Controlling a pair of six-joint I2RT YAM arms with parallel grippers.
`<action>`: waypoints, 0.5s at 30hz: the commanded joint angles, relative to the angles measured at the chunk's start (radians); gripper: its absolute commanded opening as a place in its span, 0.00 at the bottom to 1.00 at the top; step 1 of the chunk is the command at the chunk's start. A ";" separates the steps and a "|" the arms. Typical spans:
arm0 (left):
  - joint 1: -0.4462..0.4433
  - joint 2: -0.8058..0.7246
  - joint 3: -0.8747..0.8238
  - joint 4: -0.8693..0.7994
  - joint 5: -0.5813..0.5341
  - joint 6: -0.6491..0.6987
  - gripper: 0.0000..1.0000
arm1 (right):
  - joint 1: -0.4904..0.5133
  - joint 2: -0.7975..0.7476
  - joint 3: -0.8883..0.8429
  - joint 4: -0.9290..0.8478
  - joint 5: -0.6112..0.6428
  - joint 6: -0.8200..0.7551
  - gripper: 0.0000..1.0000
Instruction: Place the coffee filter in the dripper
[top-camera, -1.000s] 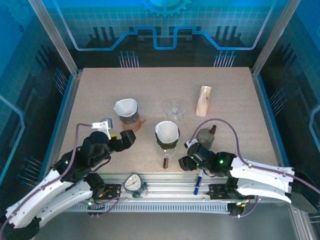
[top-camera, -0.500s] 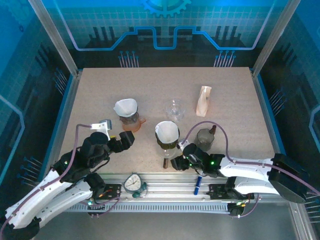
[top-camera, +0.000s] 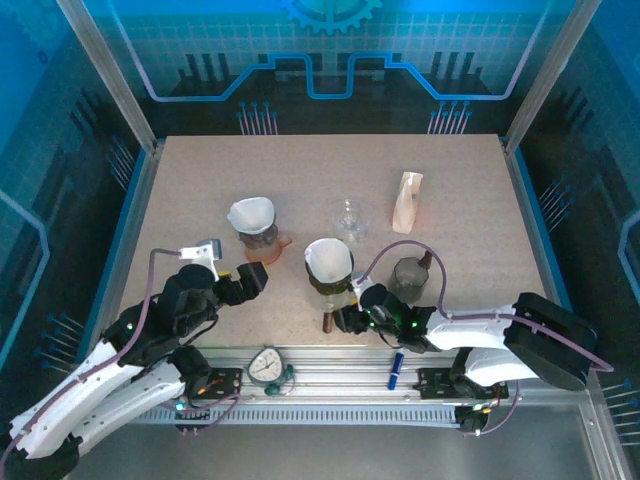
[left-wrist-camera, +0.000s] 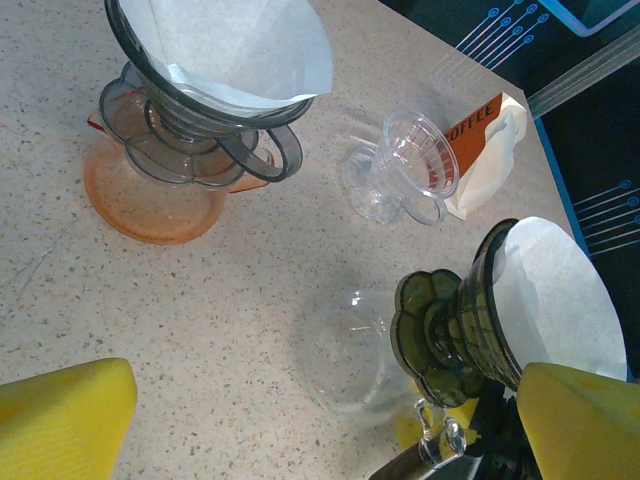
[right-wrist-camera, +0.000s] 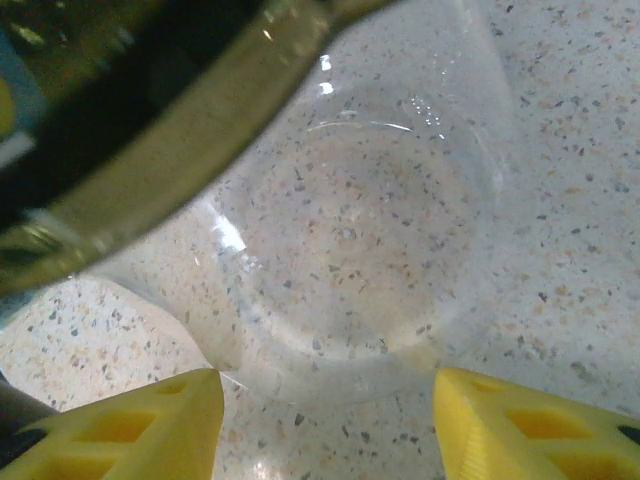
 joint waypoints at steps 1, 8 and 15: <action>0.008 -0.016 0.030 -0.003 -0.012 0.025 0.99 | -0.029 0.039 0.023 0.088 0.054 0.001 0.57; 0.007 -0.032 0.020 -0.008 -0.019 0.024 0.99 | -0.075 0.158 0.099 0.151 0.048 0.002 0.57; 0.007 -0.039 0.018 -0.020 -0.022 0.024 0.99 | -0.111 0.292 0.201 0.199 0.055 0.007 0.57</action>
